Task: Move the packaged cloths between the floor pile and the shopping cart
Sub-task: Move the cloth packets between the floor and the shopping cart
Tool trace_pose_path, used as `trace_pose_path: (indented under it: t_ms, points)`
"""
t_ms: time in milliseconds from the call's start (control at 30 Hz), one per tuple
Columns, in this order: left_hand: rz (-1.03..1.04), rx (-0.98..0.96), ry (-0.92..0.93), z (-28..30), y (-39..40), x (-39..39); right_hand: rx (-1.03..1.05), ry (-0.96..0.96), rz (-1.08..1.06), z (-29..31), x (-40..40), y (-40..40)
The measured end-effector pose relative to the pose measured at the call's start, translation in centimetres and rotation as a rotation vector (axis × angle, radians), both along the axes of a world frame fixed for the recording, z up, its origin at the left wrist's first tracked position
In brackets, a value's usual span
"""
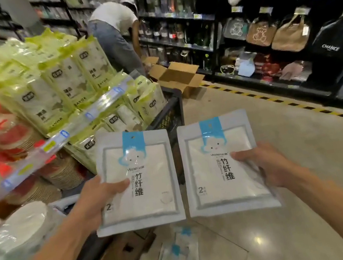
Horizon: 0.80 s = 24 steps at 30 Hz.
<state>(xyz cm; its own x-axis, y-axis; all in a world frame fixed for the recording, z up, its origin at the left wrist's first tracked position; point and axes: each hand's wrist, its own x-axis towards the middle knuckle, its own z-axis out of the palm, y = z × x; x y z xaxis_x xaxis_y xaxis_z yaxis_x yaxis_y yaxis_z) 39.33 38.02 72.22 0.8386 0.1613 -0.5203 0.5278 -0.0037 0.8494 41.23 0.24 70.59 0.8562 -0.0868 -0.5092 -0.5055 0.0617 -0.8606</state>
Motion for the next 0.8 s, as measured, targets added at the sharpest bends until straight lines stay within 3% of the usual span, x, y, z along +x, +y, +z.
trace_pose_path:
  t_ms: [300,567,800]
  points:
    - [0.32,0.001,-0.153,12.7,6.4,-10.4,0.146,-0.101,0.292,11.6,0.9,8.4]
    - [0.649,-0.015,-0.221,17.0,7.4,-23.9,0.218,-0.154,0.652,15.2,-0.6,15.9]
    - [0.954,0.081,-0.271,19.0,6.4,-38.5,0.275,-0.205,0.961,17.8,-7.7,23.0]
